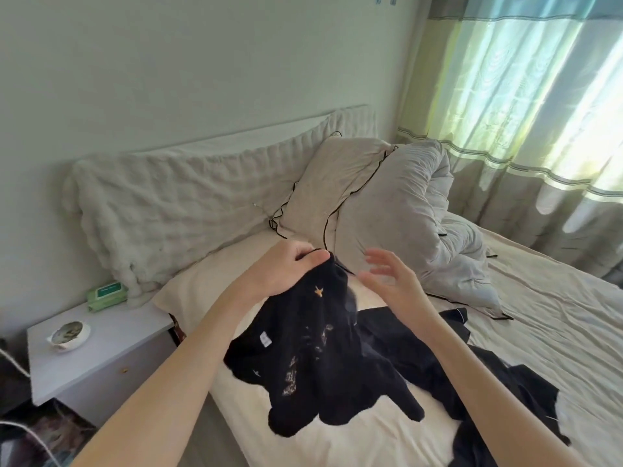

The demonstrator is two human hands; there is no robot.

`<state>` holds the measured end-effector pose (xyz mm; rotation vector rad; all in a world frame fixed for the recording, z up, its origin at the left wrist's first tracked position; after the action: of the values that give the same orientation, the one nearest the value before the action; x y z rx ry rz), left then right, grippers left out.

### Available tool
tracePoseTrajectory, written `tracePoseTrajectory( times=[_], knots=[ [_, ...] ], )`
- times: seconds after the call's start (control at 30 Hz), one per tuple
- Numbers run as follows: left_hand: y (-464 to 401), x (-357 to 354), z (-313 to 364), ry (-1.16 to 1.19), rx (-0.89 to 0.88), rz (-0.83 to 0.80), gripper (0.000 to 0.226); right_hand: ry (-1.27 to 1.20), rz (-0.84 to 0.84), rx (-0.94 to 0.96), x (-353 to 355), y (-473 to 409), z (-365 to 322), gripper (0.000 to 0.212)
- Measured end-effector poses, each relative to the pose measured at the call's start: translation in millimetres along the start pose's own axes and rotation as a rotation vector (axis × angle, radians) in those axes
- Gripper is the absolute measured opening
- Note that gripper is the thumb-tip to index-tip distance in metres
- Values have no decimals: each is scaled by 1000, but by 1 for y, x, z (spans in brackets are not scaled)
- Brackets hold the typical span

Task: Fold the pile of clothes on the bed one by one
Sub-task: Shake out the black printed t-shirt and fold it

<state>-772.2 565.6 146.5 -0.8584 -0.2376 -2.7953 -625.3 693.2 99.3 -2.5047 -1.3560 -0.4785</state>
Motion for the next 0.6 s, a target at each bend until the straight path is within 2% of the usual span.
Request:
tracePoseTrajectory(
  times=[0.07, 0.17, 0.3, 0.4, 0.5, 0.6],
  knots=[
    [0, -6, 5, 75, 11, -144, 29, 52, -155, 112, -11, -1, -21, 38],
    [3, -10, 0, 150, 35, -304, 20, 75, -200, 114, -18, -3, -29, 17],
    [9, -7, -16, 262, 32, -219, 6, -31, -180, 153, -23, -1, -30, 3],
    [17, -18, -38, 356, 46, -239, 16, -153, -174, 197, -24, -6, -33, 6],
    [25, -34, -65, 322, 93, -284, 20, -329, -204, 176, -26, -14, -32, 13],
    [31, -32, -85, 325, 144, -171, 17, -574, -145, 103, -18, -20, -24, 17]
  ],
)
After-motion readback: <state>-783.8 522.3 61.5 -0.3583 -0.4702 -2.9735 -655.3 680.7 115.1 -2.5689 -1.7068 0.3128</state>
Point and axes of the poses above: each hand's wrist, its own y-axis away from the middle knuckle, its own x-axis out of the back of the hand, z = x × y, the point moved 4 cm from there along -y, towards the middle knuckle, and after that the axes turned 14 degrees about -z, right-handed, at the moved point
